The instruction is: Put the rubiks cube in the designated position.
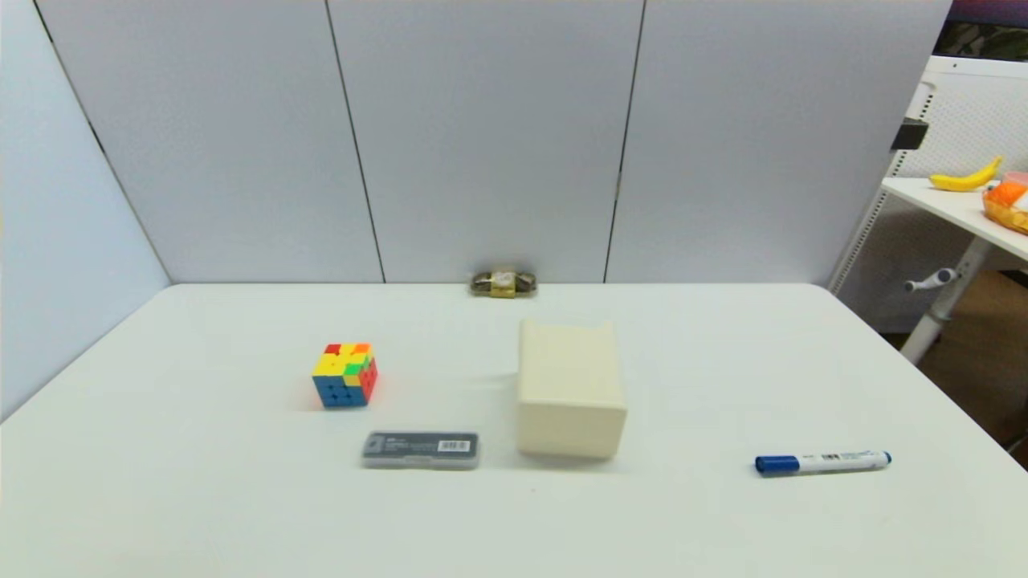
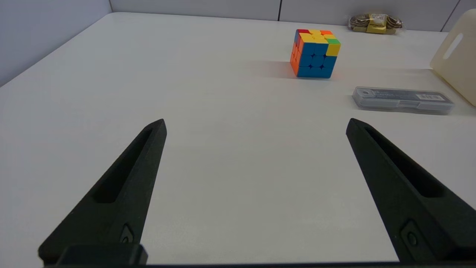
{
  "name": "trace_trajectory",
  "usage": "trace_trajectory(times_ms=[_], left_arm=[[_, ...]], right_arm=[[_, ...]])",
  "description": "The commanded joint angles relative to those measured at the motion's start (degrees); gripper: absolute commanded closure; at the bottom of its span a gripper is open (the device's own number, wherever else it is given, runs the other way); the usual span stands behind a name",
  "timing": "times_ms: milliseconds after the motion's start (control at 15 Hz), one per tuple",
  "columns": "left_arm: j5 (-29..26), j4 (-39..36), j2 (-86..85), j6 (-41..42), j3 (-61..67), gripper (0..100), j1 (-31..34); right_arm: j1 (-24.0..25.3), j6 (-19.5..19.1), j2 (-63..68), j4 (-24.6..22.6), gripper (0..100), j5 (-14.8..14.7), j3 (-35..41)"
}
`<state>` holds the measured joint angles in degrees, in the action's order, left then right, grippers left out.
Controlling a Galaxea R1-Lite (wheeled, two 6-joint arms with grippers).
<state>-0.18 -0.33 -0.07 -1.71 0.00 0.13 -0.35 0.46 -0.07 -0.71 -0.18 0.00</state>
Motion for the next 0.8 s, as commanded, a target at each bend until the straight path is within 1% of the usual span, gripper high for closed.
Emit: trace_trajectory(times_ms=[67, 467, 667, 800], left_arm=[[0.01, -0.02, -0.10, -0.05, 0.00, 0, 0.04], [0.01, 0.07, 0.07, -0.05, 0.00, 0, 0.13], [0.27, 3.14, 1.57, -0.14, -0.97, 0, 0.13], [0.36, 3.32, 2.53, -0.14, -1.05, 0, 0.04]], right_arm=[[0.00, 0.06, 0.07, 0.00, 0, 0.01, 0.18], [0.00, 0.06, 0.07, 0.00, 0, 0.01, 0.18], [0.00, 0.06, 0.07, 0.00, 0, 0.01, 0.18], [0.00, 0.06, 0.07, 0.00, 0, 0.01, 0.18]])
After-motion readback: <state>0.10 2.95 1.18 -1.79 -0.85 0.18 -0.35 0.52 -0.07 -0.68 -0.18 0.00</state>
